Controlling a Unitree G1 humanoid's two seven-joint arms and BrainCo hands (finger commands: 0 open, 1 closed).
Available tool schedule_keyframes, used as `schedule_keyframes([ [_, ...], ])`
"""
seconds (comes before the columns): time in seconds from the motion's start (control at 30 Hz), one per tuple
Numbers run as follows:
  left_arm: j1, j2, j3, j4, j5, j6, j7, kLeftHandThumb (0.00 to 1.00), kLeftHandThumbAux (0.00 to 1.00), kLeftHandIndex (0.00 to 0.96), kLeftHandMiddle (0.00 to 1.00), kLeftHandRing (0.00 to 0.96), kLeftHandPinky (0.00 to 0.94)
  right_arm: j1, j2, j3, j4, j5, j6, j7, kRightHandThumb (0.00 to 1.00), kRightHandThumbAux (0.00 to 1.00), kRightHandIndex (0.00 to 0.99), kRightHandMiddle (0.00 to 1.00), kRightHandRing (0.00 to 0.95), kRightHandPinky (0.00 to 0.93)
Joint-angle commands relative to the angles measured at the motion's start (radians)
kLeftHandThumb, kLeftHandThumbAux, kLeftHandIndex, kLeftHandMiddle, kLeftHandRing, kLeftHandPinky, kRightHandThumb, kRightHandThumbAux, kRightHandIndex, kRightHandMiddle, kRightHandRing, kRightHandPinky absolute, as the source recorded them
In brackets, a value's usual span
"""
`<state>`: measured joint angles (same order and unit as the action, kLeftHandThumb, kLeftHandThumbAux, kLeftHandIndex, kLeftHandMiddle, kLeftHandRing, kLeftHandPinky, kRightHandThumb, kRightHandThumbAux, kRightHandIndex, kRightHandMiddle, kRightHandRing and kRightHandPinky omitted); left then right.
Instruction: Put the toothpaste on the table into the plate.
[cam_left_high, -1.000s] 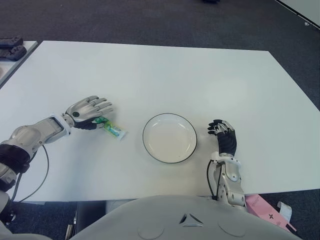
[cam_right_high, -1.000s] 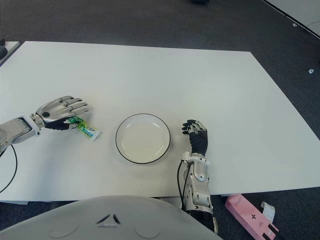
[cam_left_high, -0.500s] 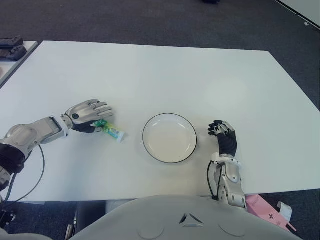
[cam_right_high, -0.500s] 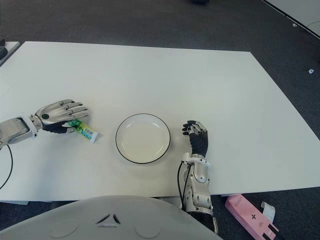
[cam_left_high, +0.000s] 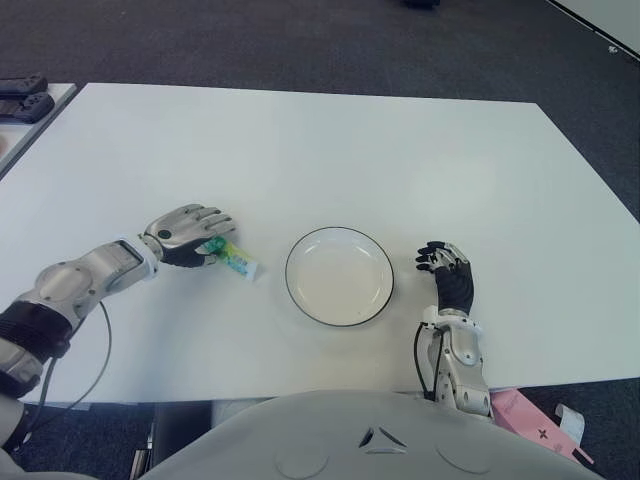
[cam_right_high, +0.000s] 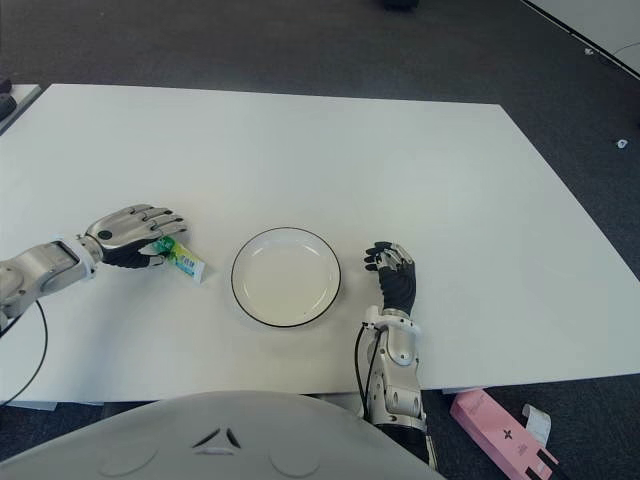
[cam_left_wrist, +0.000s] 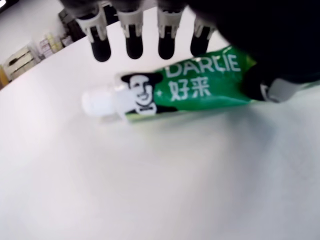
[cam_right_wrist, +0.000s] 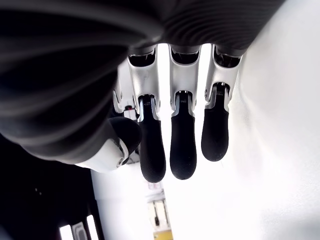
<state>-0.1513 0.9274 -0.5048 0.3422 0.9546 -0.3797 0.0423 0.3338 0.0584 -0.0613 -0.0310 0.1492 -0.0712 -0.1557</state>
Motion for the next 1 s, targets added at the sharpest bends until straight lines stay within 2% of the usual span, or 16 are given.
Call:
schedule_keyframes([
  [0.03, 0.071, -0.078, -0.020, 0.028, -0.036, 0.048, -0.091, 0.426, 0.365, 0.000, 0.012, 0.001, 0.036, 0.024, 0.043, -0.006, 0.058, 0.007, 0.047, -0.012, 0.709, 0.725, 0.429, 0.534, 0.530, 0.532],
  [0.23, 0.078, -0.159, -0.005, 0.034, -0.122, 0.132, -0.181, 0.379, 0.398, 0.000, 0.039, 0.034, 0.081, 0.017, 0.044, -0.010, 0.060, 0.009, 0.053, -0.014, 0.710, 0.724, 0.429, 0.536, 0.535, 0.537],
  [0.37, 0.108, -0.224, 0.031, 0.006, -0.196, 0.235, -0.221, 0.329, 0.409, 0.000, 0.079, 0.096, 0.175, 0.016, 0.044, -0.008, 0.057, 0.007, 0.059, -0.015, 0.710, 0.724, 0.429, 0.535, 0.533, 0.528],
  [0.5, 0.129, -0.262, 0.053, -0.022, -0.238, 0.308, -0.242, 0.303, 0.415, 0.000, 0.100, 0.136, 0.235, 0.015, 0.042, -0.006, 0.056, 0.006, 0.058, -0.014, 0.709, 0.724, 0.429, 0.535, 0.531, 0.529],
  [0.73, 0.161, -0.348, 0.089, -0.057, -0.311, 0.460, -0.278, 0.265, 0.422, 0.012, 0.092, 0.151, 0.246, 0.016, 0.038, -0.005, 0.055, 0.008, 0.046, -0.006, 0.709, 0.723, 0.430, 0.539, 0.533, 0.531],
  [0.87, 0.161, -0.389, 0.110, -0.045, -0.353, 0.514, -0.294, 0.231, 0.420, 0.035, 0.091, 0.167, 0.277, 0.016, 0.038, -0.007, 0.055, 0.009, 0.045, -0.006, 0.709, 0.723, 0.430, 0.537, 0.530, 0.525],
  [1.0, 0.162, -0.407, 0.122, -0.042, -0.378, 0.539, -0.298, 0.206, 0.422, 0.061, 0.102, 0.191, 0.313, 0.017, 0.040, -0.007, 0.052, 0.009, 0.049, -0.009, 0.709, 0.724, 0.430, 0.535, 0.528, 0.525],
])
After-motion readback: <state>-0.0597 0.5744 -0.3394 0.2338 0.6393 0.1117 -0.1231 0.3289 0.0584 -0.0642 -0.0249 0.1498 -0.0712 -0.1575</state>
